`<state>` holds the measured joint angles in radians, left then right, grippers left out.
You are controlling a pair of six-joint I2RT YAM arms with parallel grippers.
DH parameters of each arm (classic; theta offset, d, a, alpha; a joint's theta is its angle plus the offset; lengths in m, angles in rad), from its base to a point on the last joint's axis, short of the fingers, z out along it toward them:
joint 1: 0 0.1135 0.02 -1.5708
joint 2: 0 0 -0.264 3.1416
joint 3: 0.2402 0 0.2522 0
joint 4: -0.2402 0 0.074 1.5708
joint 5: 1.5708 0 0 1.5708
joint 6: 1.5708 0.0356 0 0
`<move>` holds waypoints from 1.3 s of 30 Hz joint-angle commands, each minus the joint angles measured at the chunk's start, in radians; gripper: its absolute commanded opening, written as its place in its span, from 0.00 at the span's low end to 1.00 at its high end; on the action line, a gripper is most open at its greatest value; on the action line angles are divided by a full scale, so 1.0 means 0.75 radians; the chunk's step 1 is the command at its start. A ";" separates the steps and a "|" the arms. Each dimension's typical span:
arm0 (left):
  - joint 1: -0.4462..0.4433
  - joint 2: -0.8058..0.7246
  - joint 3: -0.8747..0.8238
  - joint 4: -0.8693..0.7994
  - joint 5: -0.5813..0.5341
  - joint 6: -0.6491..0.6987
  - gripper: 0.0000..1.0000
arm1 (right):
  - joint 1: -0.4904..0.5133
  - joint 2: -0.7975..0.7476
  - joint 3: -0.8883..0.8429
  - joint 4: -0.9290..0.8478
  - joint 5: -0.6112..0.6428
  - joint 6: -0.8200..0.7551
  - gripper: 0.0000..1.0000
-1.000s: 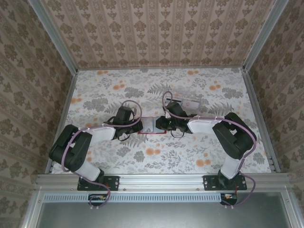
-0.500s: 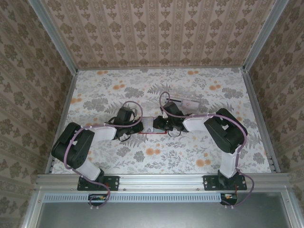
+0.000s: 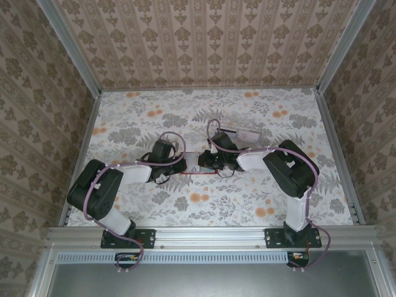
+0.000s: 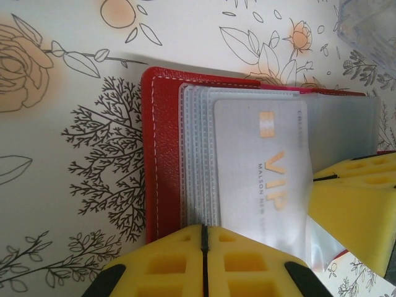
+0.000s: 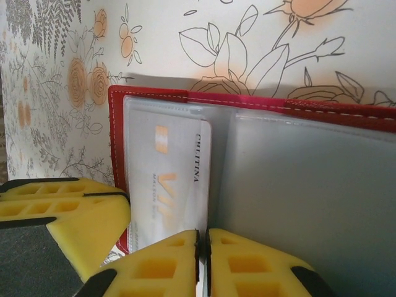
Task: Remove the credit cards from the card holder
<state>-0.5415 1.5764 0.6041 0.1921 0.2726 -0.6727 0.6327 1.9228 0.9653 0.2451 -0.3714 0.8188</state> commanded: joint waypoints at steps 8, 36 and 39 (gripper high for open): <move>-0.003 0.027 -0.004 -0.076 -0.024 -0.008 0.07 | -0.020 -0.001 -0.033 0.086 -0.054 0.042 0.00; -0.012 0.064 0.037 -0.134 -0.036 0.007 0.01 | -0.060 0.060 -0.038 0.157 -0.162 0.071 0.18; -0.014 0.064 0.038 -0.134 -0.036 0.009 0.00 | -0.060 0.063 -0.038 0.164 -0.163 0.077 0.18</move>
<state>-0.5426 1.5890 0.6296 0.1574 0.2619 -0.6765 0.5823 1.9442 0.9241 0.3649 -0.4808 0.8627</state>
